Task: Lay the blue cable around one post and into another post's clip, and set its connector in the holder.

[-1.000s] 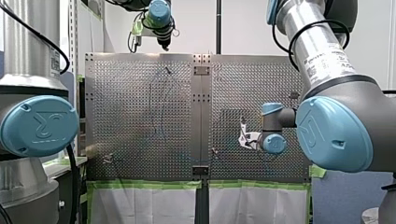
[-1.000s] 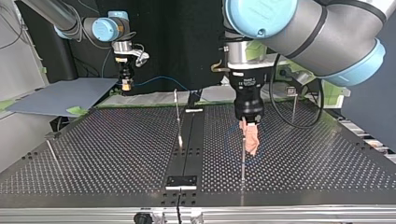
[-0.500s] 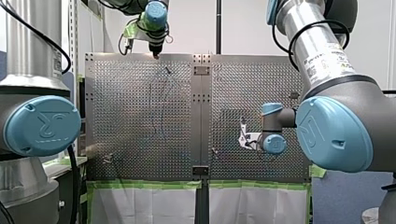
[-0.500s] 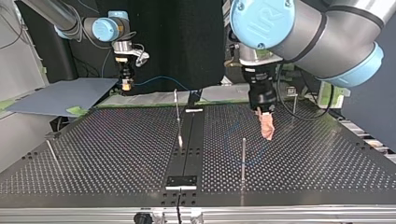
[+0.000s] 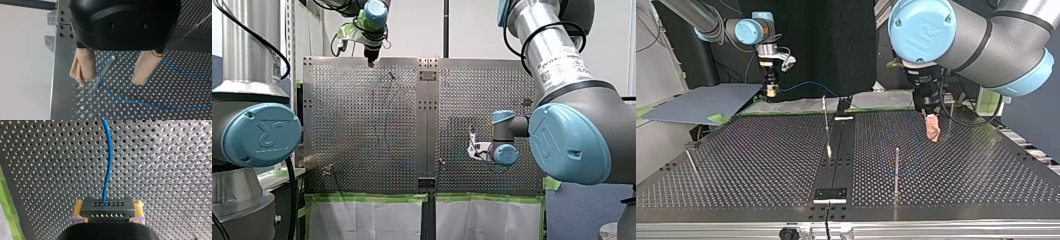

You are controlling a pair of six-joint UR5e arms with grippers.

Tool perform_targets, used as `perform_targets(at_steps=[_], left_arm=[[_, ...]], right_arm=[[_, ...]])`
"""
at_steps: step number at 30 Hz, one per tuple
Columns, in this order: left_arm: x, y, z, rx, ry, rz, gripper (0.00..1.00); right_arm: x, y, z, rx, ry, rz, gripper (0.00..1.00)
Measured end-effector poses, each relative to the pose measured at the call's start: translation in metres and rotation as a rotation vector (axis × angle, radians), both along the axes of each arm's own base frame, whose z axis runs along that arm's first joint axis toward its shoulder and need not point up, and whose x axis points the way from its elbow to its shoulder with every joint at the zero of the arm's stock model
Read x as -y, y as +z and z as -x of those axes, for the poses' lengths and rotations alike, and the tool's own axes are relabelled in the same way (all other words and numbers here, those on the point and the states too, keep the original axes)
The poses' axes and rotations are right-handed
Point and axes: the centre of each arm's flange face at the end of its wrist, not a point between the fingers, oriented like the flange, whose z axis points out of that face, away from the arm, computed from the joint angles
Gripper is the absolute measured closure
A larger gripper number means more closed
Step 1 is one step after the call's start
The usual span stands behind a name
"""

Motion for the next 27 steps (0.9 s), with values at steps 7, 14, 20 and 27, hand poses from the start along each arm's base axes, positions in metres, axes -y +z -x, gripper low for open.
perform_targets(at_steps=[7,14,20,27], left_arm=[[-0.004,-0.002,0.006,-0.054,0.002,-0.029,0.00],[-0.010,0.001,0.016,-0.102,0.004,-0.066,0.00],[-0.020,0.005,0.025,-0.142,0.041,-0.112,0.00],[-0.028,0.006,0.032,-0.185,0.074,-0.151,0.00]], right_arm=[[0.000,-0.001,0.000,-0.001,0.000,-0.001,1.00],[0.000,-0.001,0.000,-0.001,0.000,-0.001,1.00],[0.000,-0.002,0.000,-0.002,0.000,-0.003,1.00],[0.000,-0.003,0.000,-0.002,0.000,-0.003,1.00]])
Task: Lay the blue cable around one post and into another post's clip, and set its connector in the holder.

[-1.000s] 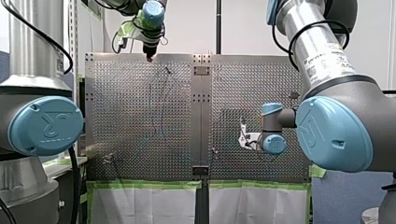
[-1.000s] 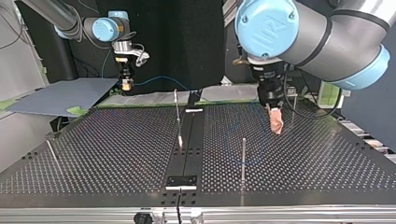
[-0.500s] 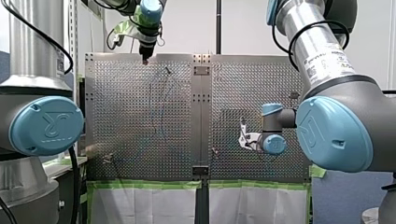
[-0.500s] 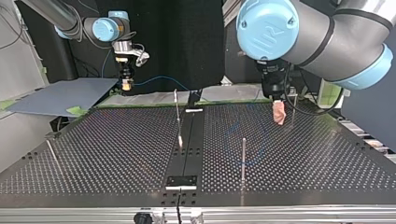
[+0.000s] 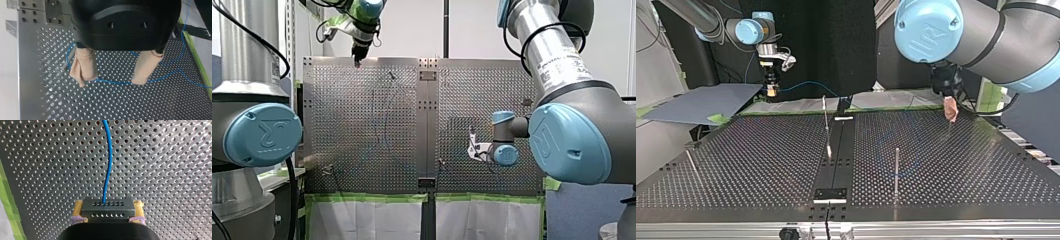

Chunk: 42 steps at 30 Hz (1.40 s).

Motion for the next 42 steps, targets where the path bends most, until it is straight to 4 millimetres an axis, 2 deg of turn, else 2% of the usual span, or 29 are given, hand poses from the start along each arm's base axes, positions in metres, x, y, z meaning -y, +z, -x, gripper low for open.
perform_targets(at_steps=[9,42], left_arm=[[-0.0039,0.0001,0.0062,-0.049,0.004,-0.029,0.00],[-0.0026,-0.0009,0.0054,-0.059,-0.016,-0.020,0.00]], right_arm=[[0.0008,-0.0004,0.0007,0.001,-0.002,0.001,1.00],[0.0028,-0.0012,0.0035,0.001,-0.008,0.002,1.00]])
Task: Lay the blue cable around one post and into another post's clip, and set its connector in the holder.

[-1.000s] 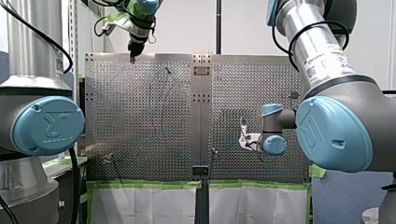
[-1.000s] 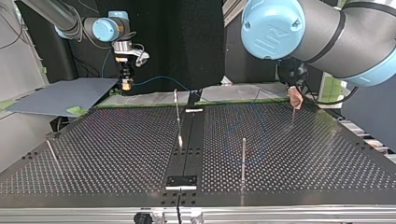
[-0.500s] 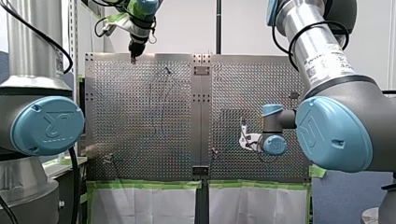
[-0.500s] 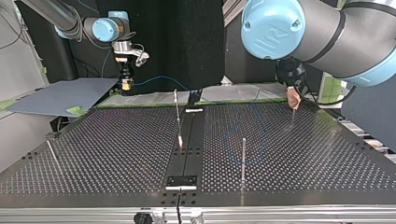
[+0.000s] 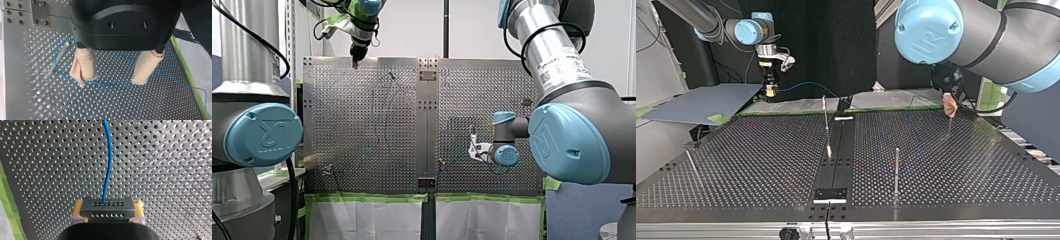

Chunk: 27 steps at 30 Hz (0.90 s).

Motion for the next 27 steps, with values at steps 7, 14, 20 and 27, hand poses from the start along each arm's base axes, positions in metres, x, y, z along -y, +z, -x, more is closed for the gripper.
perform_targets(at_steps=[7,14,20,27], left_arm=[[-0.0001,0.0000,-0.0001,0.000,0.001,0.001,0.00],[-0.0002,0.0000,-0.0001,0.001,0.002,0.003,0.00],[0.0000,-0.0001,-0.0001,0.001,0.001,0.004,0.00],[0.0043,-0.0022,0.0028,-0.002,-0.023,0.009,0.00]], right_arm=[[0.0004,-0.0003,0.0013,-0.002,-0.002,-0.002,1.00],[0.0005,-0.0008,0.0017,-0.002,-0.003,-0.004,1.00],[0.0005,-0.0010,0.0017,-0.002,-0.003,-0.004,1.00],[0.0005,-0.0012,0.0018,-0.002,-0.003,-0.004,1.00]])
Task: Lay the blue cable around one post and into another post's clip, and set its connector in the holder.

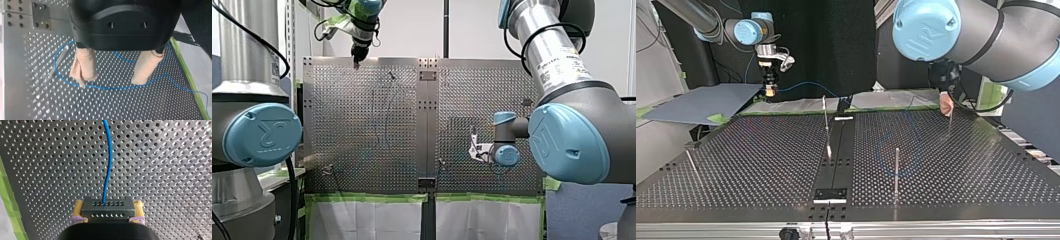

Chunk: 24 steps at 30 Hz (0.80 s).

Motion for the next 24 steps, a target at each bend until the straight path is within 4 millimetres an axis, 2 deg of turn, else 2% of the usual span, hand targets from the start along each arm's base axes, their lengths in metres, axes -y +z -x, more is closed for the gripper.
perform_targets(at_steps=[3,12,24], left_arm=[[0.004,-0.005,0.004,-0.002,-0.032,0.001,0.00],[0.016,-0.035,0.008,-0.019,-0.111,0.001,0.00],[0.056,-0.090,0.032,-0.039,-0.236,0.092,0.00]], right_arm=[[0.000,0.000,0.000,0.000,0.000,0.000,1.00],[0.000,0.000,0.000,0.000,0.000,0.000,1.00],[-0.004,0.000,-0.005,-0.009,0.011,0.000,1.00]])
